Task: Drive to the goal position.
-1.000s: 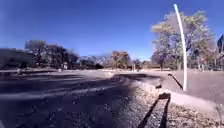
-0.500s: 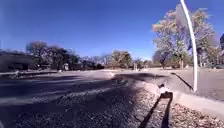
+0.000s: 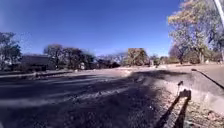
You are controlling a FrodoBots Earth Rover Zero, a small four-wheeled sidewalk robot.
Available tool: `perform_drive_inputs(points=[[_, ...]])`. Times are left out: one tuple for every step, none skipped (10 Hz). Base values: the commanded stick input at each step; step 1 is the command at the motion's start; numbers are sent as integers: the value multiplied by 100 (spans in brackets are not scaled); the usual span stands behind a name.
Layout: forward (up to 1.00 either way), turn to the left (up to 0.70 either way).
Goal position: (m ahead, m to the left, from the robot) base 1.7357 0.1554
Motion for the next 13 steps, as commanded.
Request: perform_drive_inputs(points=[[70, 0], [70, 0], [70, 0], [70, 0], [70, 0], [70, 0], [70, 0], [70, 0], [70, 0], [70, 0], [70, 0], [70, 0], [70, 0]])
